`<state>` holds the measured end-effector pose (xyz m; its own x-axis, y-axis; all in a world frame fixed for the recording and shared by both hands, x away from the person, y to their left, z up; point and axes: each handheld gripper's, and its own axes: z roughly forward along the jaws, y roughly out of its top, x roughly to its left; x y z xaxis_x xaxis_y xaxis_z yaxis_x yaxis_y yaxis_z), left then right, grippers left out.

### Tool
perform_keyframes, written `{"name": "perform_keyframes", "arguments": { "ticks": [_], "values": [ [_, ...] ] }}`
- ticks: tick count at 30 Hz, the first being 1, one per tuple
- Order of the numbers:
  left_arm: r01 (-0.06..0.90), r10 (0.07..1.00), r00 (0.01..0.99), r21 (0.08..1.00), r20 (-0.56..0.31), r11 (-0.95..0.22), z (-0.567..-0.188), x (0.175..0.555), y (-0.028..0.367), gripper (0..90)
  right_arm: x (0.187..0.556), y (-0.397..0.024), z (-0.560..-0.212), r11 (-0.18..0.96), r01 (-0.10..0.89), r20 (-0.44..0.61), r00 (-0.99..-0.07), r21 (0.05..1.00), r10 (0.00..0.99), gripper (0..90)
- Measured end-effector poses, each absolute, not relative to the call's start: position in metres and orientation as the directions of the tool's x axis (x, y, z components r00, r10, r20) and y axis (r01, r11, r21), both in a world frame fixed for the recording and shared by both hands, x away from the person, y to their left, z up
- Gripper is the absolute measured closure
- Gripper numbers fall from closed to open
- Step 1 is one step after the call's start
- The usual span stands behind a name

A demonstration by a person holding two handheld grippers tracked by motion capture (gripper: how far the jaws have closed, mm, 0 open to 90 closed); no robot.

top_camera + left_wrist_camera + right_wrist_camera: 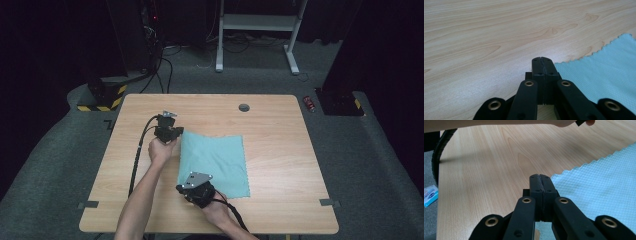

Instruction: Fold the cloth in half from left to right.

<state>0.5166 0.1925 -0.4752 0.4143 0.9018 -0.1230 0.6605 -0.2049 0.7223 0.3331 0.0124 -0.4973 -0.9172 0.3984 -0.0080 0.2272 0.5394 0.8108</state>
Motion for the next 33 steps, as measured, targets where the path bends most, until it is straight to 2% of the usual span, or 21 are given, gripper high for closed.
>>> {"name": "perform_keyframes", "arguments": {
  "ticks": [26, 33],
  "values": [
    [0.666, 0.914, 0.396, 0.714, -0.094, -0.215, -0.456, 0.508, 0.226, 90.0, 0.333, 0.027, -0.477, 0.510, 0.210, 0.017, -0.934, 0.834, 0.356, 90.0],
    [0.664, 0.917, 0.390, 0.717, -0.089, -0.213, -0.455, 0.507, 0.222, 90.0, 0.334, 0.018, -0.475, 0.477, 0.218, 0.037, -0.932, 0.851, 0.360, 90.0]
  ]
}}
